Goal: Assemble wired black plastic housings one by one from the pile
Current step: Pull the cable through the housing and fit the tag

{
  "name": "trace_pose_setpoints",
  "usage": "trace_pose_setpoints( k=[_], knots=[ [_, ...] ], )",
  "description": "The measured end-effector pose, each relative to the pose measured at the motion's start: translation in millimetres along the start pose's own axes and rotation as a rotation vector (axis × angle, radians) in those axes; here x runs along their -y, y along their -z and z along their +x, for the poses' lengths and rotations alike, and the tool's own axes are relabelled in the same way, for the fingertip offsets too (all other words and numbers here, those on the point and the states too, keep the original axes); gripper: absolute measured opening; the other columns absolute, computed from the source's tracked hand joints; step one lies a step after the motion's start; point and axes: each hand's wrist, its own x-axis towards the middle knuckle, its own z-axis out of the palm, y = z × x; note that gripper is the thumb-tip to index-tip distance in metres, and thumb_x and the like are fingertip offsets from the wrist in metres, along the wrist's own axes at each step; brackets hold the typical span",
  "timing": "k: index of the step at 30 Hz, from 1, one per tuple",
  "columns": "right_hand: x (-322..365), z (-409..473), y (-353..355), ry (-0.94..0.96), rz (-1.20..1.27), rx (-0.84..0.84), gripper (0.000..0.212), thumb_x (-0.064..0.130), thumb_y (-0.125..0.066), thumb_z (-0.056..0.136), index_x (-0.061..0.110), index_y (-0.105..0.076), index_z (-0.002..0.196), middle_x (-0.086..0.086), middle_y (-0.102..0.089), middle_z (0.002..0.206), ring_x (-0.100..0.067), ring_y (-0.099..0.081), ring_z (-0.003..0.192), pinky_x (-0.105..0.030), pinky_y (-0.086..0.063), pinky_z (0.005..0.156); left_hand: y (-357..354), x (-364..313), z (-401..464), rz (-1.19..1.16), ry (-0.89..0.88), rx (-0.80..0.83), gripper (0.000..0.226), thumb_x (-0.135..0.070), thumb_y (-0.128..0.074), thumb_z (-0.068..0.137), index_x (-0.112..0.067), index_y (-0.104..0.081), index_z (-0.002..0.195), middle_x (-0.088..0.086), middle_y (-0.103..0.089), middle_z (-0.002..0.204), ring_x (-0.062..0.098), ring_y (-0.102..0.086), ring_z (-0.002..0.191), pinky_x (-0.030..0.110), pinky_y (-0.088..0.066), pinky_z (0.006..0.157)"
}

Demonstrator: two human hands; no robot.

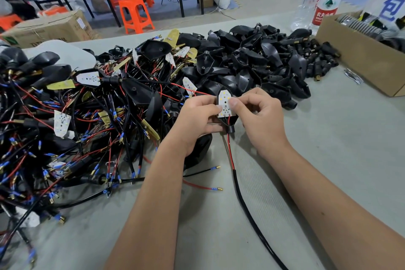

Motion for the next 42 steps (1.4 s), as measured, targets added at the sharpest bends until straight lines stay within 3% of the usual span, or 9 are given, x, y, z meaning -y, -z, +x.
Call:
trace_pose_setpoints(
  k=[3,8,17,22,27,30,34,38,42],
  knots=[
    [1,-2,-1,0.030,-0.027,-0.023,0.010,0.016,-0.080,0.088,0.015,-0.079,0.078,-0.010,-0.064,0.083,-0.024,-0.059,0.077,-0.023,-0.047,0.068,0,1,0,0.041,-0.032,-0.001,0.020,-0.006,-0.062,0.098,-0.007,-0.073,0.115,0.008,-0.078,0.099,0.021,-0.076,0.094,0.038,-0.063,0.079],
    [5,-5,-1,0.085,-0.056,-0.066,0.007,0.018,-0.083,0.085,0.017,-0.080,0.079,-0.007,-0.062,0.083,-0.020,-0.059,0.070,-0.029,-0.048,0.063,-3,2,0,0.059,-0.058,-0.017,0.016,-0.003,-0.064,0.097,-0.005,-0.071,0.110,0.003,-0.077,0.089,0.011,-0.075,0.084,0.028,-0.061,0.067],
    [7,-6,-4,0.178,-0.091,-0.151,0.009,0.018,-0.086,0.082,0.016,-0.078,0.077,-0.001,-0.058,0.083,-0.013,-0.055,0.064,-0.023,-0.047,0.059,-4,0,0,0.065,-0.087,0.001,0.016,-0.003,-0.063,0.097,-0.006,-0.071,0.110,0.007,-0.078,0.096,0.014,-0.075,0.092,0.031,-0.060,0.072],
    [6,-5,-3,0.092,-0.074,-0.210,0.046,0.028,-0.092,0.073,0.019,-0.049,0.086,-0.001,-0.057,0.077,-0.027,-0.057,0.058,-0.038,-0.048,0.056,-3,1,1,0.017,-0.087,-0.045,0.017,0.003,-0.064,0.094,-0.009,-0.073,0.103,0.004,-0.079,0.089,0.018,-0.077,0.083,0.031,-0.061,0.066],
    [5,-6,-2,-0.085,0.046,0.146,0.027,0.043,-0.070,0.092,0.019,-0.058,0.093,-0.005,-0.069,0.076,-0.024,-0.062,0.058,-0.034,-0.049,0.049,1,-3,5,-0.105,-0.139,-0.224,0.018,-0.006,-0.064,0.081,0.001,-0.068,0.097,0.006,-0.074,0.083,0.024,-0.074,0.081,0.037,-0.061,0.069],
    [1,-8,-5,-0.148,0.086,0.370,0.015,0.024,-0.071,0.097,0.021,-0.057,0.101,-0.008,-0.074,0.073,-0.019,-0.060,0.044,-0.024,-0.043,0.040,8,-5,4,-0.160,-0.127,-0.238,0.024,-0.013,-0.061,0.082,0.008,-0.063,0.093,0.017,-0.066,0.088,0.028,-0.067,0.082,0.046,-0.062,0.076],
    [-2,-6,-5,-0.110,0.048,0.409,0.014,0.010,-0.070,0.096,0.019,-0.059,0.097,-0.008,-0.073,0.066,-0.017,-0.056,0.039,-0.022,-0.044,0.043,13,-4,1,-0.156,-0.107,-0.208,0.027,-0.008,-0.056,0.100,-0.013,-0.076,0.081,0.011,-0.076,0.084,0.024,-0.075,0.080,0.041,-0.063,0.074],
    [-3,-4,-3,-0.147,0.099,0.416,0.010,0.009,-0.069,0.097,0.015,-0.061,0.100,-0.009,-0.072,0.066,-0.018,-0.054,0.041,-0.023,-0.044,0.043,14,-6,0,-0.143,-0.157,-0.267,0.013,-0.005,-0.062,0.097,-0.007,-0.073,0.104,0.012,-0.077,0.087,0.027,-0.076,0.081,0.036,-0.062,0.066],
    [-2,-4,-1,-0.139,0.086,0.446,0.019,0.009,-0.072,0.095,0.017,-0.062,0.108,-0.006,-0.074,0.069,-0.018,-0.058,0.046,-0.024,-0.047,0.049,12,-10,-2,-0.170,-0.214,-0.365,0.006,-0.001,-0.065,0.094,-0.006,-0.069,0.094,0.013,-0.075,0.082,0.027,-0.074,0.074,0.037,-0.061,0.062]
  ],
)
